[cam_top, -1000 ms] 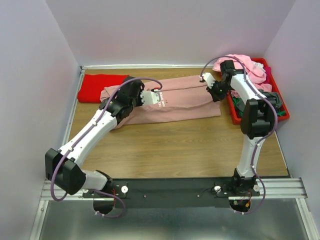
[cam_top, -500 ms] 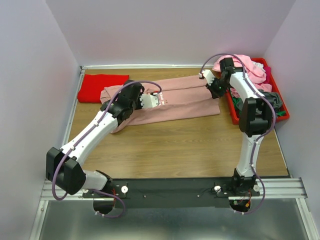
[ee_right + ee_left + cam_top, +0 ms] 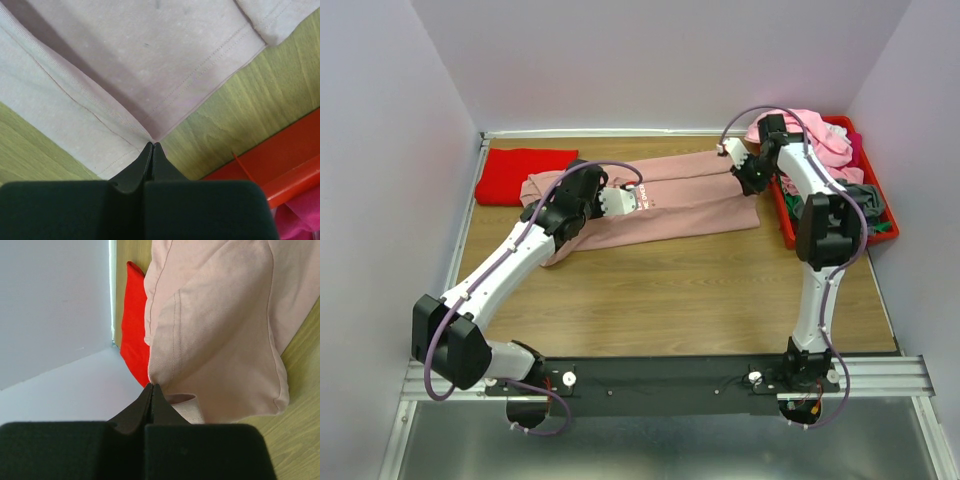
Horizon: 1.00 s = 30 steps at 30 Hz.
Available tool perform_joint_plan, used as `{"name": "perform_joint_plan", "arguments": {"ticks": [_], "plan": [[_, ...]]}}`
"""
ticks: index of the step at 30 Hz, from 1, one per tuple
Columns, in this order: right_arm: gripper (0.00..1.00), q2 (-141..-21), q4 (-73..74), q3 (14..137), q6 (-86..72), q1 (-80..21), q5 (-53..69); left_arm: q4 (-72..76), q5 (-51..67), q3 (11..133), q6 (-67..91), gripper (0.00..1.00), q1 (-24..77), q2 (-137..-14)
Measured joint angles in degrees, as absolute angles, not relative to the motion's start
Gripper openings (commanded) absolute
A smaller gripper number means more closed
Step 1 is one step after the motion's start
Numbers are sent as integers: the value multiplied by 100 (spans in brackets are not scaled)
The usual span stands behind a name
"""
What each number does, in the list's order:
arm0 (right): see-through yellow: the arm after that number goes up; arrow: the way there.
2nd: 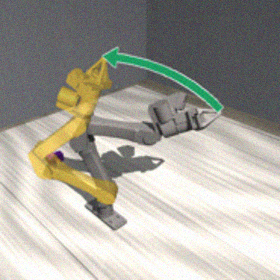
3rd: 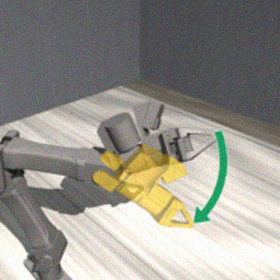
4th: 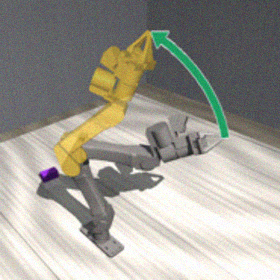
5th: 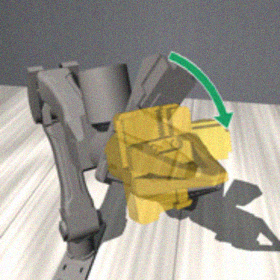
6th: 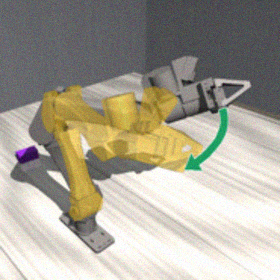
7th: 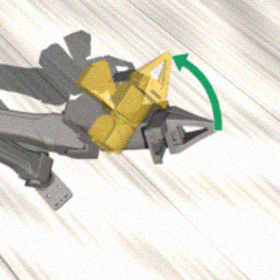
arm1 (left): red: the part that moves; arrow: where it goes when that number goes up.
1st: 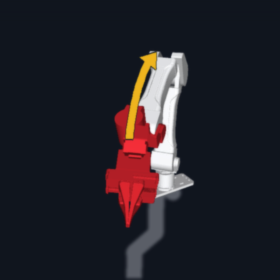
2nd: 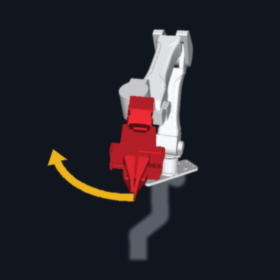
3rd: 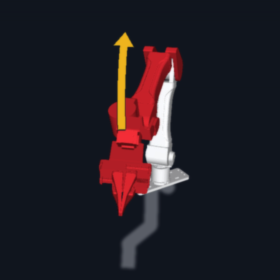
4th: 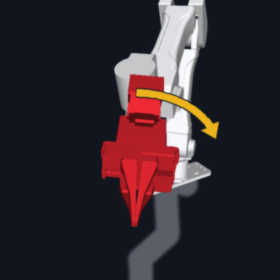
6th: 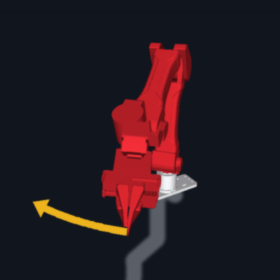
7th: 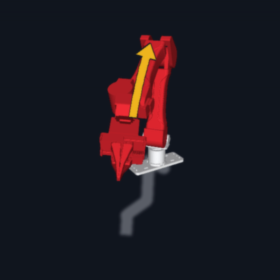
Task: Fold and stack the t-shirts
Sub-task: Fold the tshirt
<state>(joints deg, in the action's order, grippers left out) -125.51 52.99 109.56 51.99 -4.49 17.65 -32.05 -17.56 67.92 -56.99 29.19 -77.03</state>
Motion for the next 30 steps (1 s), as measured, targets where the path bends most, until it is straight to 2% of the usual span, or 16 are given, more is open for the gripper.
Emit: {"name": "perform_joint_plan", "arguments": {"ticks": [30], "plan": [[3,-13004,5288,11467,5046,-480,1765,-3199,-1754,6792,-5697,0,2882,-7717]]}}
